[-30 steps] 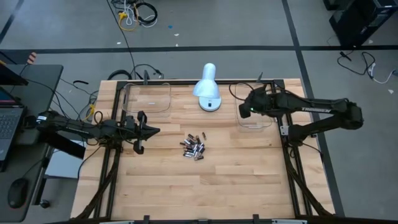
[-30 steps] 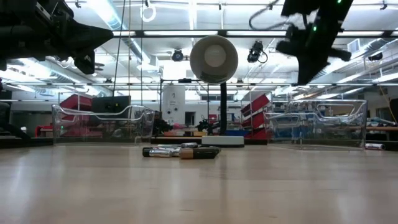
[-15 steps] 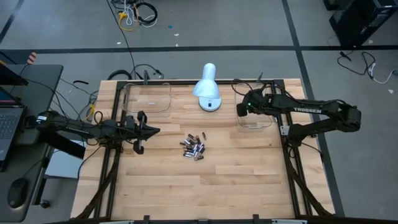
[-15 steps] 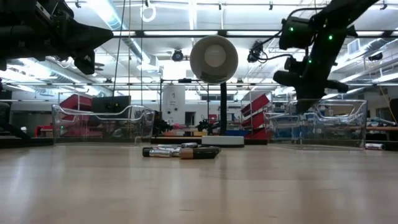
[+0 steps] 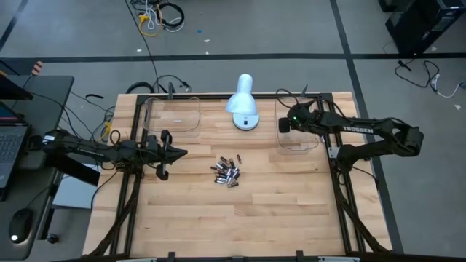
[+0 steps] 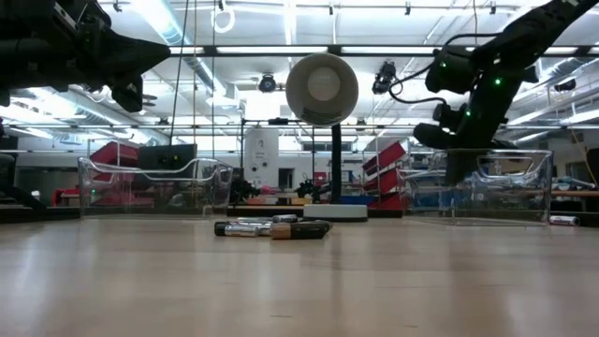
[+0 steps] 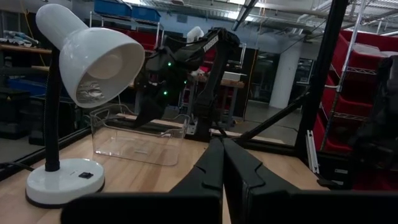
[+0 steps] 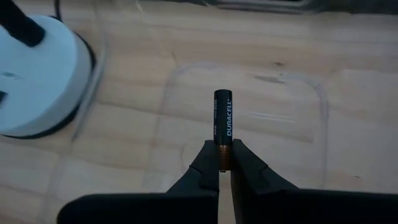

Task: Sort batteries
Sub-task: Put the black battery in the transparent bin

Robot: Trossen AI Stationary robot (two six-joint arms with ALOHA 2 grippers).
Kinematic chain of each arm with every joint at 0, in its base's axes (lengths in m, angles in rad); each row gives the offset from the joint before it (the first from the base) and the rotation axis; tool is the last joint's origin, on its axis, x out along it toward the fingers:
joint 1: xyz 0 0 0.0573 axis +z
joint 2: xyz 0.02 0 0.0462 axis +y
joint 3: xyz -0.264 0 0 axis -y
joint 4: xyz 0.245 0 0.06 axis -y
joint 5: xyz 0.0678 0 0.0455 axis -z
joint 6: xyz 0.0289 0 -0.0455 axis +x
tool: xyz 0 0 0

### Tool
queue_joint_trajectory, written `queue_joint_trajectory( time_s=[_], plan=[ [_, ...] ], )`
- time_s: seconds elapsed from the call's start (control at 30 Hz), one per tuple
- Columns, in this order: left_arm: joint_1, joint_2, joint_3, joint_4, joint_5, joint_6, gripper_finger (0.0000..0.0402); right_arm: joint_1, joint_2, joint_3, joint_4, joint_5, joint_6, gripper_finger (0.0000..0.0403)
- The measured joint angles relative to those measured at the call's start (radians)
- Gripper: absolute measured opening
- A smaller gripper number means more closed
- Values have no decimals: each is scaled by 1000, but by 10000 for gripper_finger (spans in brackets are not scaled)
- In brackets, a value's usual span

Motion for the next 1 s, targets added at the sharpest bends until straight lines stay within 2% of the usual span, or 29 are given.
queue_joint_trajectory(
  time_s=[0.23,0.63,0.8,1.0],
  plan=[
    [0,0,0,0,0,0,2,1,0,-17,2,-1,0,13],
    [0,0,0,0,0,0,2,2,0,-17,2,-26,-18,61],
    [0,0,0,0,0,0,2,2,0,-17,6,-26,-27,65],
    [0,0,0,-1,0,-19,2,22,-1,-12,93,-1,-94,63]
  ],
)
